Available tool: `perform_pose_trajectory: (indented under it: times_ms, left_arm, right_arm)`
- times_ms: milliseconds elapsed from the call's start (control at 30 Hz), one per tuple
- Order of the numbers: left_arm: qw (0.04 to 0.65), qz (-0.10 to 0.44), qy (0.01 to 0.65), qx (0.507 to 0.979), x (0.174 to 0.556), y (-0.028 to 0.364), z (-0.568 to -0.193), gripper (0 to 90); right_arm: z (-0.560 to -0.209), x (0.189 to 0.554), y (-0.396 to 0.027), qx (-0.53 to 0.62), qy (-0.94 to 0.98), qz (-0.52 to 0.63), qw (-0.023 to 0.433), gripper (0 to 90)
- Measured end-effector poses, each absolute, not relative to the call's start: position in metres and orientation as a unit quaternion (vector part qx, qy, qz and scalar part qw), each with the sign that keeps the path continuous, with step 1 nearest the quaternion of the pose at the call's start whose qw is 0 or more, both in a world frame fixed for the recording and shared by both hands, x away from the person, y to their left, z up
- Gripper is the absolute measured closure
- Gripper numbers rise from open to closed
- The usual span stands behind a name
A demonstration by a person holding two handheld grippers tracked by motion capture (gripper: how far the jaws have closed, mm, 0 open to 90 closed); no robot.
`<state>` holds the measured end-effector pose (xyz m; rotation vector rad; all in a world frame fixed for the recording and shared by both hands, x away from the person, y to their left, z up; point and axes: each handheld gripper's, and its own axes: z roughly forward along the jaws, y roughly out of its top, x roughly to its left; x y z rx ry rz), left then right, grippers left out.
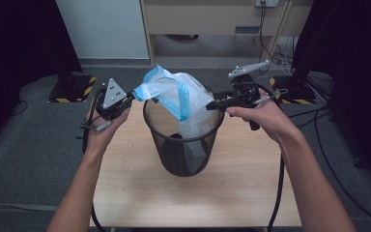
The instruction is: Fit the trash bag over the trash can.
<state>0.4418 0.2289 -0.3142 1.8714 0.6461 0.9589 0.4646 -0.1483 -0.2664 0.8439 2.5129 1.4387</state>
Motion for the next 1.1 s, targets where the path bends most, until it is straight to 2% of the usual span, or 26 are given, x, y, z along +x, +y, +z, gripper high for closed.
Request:
perform_pose_trajectory:
  times_ms: [200, 267, 300, 333, 367, 400, 433, 467, 500, 533, 1100]
  left_arm:
    - [0.451, 0.387, 0.26, 0.761, 0.443, 0.223, -0.313, 90.0]
    - [0.452, 0.386, 0.256, 0.763, 0.443, 0.22, -0.313, 90.0]
    - [0.452, 0.386, 0.256, 0.763, 0.443, 0.22, -0.313, 90.0]
    - [0.452, 0.385, 0.256, 0.763, 0.442, 0.22, -0.313, 90.0]
    - [0.452, 0.385, 0.256, 0.763, 0.442, 0.22, -0.313, 90.0]
    - [0.451, 0.385, 0.257, 0.763, 0.441, 0.221, -0.313, 90.0]
    - [0.451, 0.385, 0.257, 0.763, 0.441, 0.221, -0.313, 90.0]
    - [0.451, 0.384, 0.26, 0.762, 0.439, 0.223, -0.312, 90.0]
    - [0.451, 0.384, 0.26, 0.762, 0.439, 0.223, -0.312, 90.0]
    - [0.451, 0.385, 0.262, 0.761, 0.438, 0.227, -0.311, 90.0]
    - [0.46, 0.386, 0.273, 0.751, 0.429, 0.248, -0.301, 90.0]
  right_arm:
    - [-0.265, 0.459, -0.14, 0.261, 0.834, 0.482, 0.063, 33.7]
    - [-0.265, 0.459, -0.138, 0.254, 0.832, 0.488, 0.062, 41.8]
    - [-0.265, 0.459, -0.138, 0.254, 0.832, 0.488, 0.062, 41.8]
    - [-0.264, 0.46, -0.137, 0.249, 0.831, 0.493, 0.062, 62.4]
    - [-0.264, 0.46, -0.137, 0.249, 0.831, 0.493, 0.062, 62.4]
    - [-0.264, 0.462, -0.138, 0.253, 0.828, 0.497, 0.057, 75.6]
    - [-0.264, 0.462, -0.138, 0.253, 0.828, 0.497, 0.057, 75.6]
    - [-0.264, 0.464, -0.142, 0.264, 0.824, 0.498, 0.057, 84.7]
    - [-0.264, 0.464, -0.142, 0.264, 0.824, 0.498, 0.057, 84.7]
    - [-0.263, 0.467, -0.147, 0.278, 0.819, 0.498, 0.058, 89.8]
    - [-0.271, 0.488, -0.187, 0.378, 0.785, 0.488, 0.054, 90.0]
